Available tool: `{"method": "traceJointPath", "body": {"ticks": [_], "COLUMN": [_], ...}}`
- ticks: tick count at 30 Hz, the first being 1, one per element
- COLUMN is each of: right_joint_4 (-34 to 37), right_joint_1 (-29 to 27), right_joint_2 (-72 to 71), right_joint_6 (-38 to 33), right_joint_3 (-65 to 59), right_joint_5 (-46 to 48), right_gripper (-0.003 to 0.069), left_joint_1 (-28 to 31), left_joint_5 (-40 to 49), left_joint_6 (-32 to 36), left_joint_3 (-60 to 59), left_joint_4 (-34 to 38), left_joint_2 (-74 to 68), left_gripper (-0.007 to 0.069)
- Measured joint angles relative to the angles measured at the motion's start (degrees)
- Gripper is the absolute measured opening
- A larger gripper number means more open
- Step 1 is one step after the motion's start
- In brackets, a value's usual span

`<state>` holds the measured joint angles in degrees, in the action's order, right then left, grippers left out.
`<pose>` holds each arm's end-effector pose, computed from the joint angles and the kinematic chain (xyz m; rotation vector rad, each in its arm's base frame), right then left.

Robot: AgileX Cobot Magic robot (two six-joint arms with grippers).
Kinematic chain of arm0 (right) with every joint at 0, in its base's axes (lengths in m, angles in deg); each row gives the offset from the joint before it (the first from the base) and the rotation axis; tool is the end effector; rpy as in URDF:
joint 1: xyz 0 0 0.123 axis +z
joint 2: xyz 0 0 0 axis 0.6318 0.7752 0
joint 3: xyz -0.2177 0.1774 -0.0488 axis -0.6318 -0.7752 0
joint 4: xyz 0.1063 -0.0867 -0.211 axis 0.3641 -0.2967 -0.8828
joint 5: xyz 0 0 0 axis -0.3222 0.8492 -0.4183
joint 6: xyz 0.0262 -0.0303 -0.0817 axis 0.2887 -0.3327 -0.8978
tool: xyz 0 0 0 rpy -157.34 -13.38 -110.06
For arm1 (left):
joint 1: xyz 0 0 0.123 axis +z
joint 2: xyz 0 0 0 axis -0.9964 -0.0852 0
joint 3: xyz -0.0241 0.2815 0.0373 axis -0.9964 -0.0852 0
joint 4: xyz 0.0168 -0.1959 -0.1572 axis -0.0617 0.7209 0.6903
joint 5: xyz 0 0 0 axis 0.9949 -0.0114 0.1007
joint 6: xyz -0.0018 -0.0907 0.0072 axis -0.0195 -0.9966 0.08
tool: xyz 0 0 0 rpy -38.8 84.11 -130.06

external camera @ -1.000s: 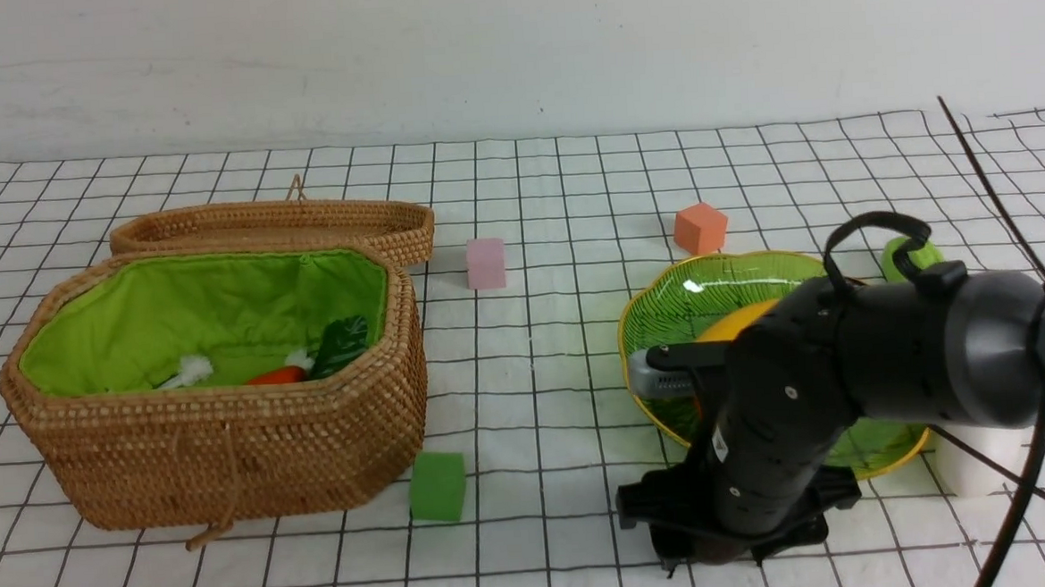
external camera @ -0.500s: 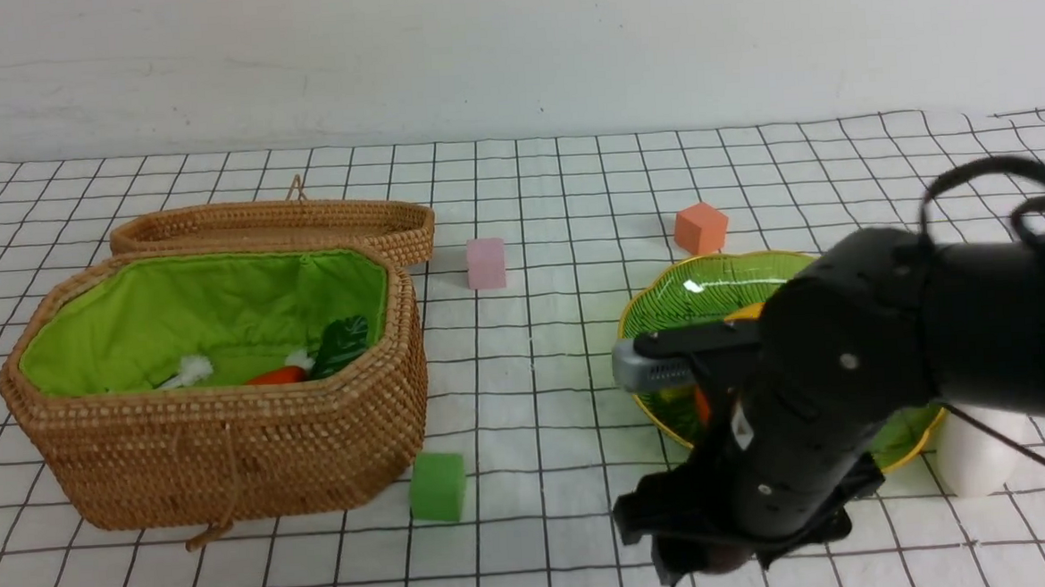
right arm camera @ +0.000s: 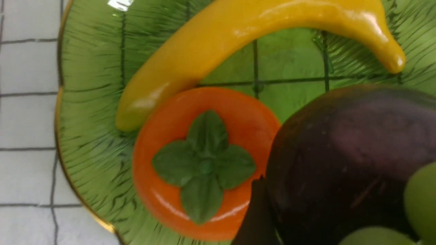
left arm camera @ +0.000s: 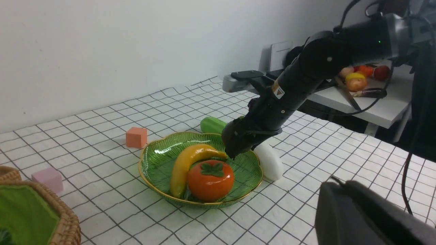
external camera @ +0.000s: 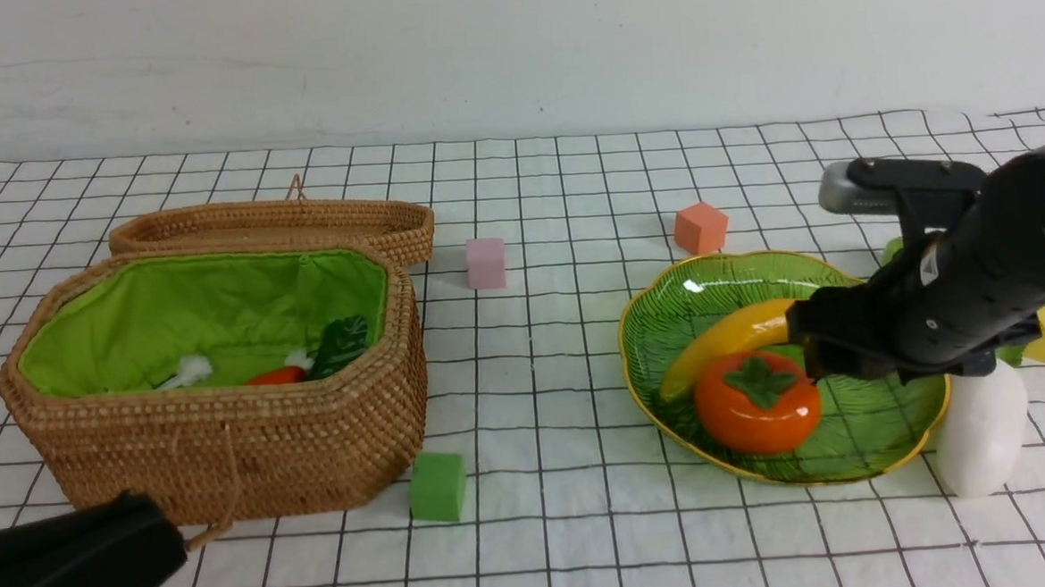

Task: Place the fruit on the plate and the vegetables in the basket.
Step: Use the right arm to grab a mangosteen and put it into the right plate, then take a daikon with your right arm and place it on the basket on the left.

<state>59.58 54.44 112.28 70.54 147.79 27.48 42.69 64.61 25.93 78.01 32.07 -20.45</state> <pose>0.3313 0.0873 0.2315 0.0681 2.6046 0.1676 0.0498 -0.0595 0.3369 0.5868 1.5284 -0.7550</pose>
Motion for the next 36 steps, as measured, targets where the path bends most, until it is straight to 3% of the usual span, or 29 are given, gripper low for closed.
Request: {"method": "traceJointPath", "body": {"ticks": [4, 7, 14, 17, 20, 25, 30, 36], "right_joint_4": [0.0, 0.0, -0.6, -3.1, -2.6, 4.0, 10.4, 13.8], "right_joint_1": [-1.2, -1.3, -1.8, -5.9, -11.2, -18.3, -20.0, -20.0], "right_joint_2": [1.1, 0.2, -7.7, -11.4, -11.4, -6.9, -1.8, 3.0], "right_joint_6": [-0.2, -0.3, -0.2, 2.8, 5.3, 5.6, 0.8, -2.1], "right_joint_3": [0.0, 0.0, 2.3, 2.1, 0.3, -2.5, -2.5, -2.5], "right_joint_5": [-0.2, 1.0, 9.7, 15.3, 15.4, 10.1, 5.9, 3.7], "right_gripper": [0.0647, 0.0678, 0.0605, 0.0535, 0.0510, 0.0531, 0.0582, 0.0588], "left_joint_1": [0.0, 0.0, 0.0, 0.0, 0.0, 0.0, 0.0, 0.0], "left_joint_5": [1.3, 1.9, 2.5, 2.9, 3.5, 5.7, 7.2, 7.5], "left_joint_6": [0.0, 0.0, 0.0, 0.0, 0.0, 0.0, 0.0, 0.0], "left_joint_3": [0.0, 0.0, 0.0, 0.0, 0.0, 0.0, 0.0, 0.0], "left_joint_4": [0.0, 0.1, 0.2, 0.2, 0.2, 0.2, 0.2, 0.2], "left_joint_2": [0.0, 0.0, 0.0, 0.0, 0.0, 0.0, 0.0, 0.0], "left_gripper": [-0.0013, -0.0013, -0.0013, -0.0013, -0.0013, -0.0013, -0.0013, -0.0013]}}
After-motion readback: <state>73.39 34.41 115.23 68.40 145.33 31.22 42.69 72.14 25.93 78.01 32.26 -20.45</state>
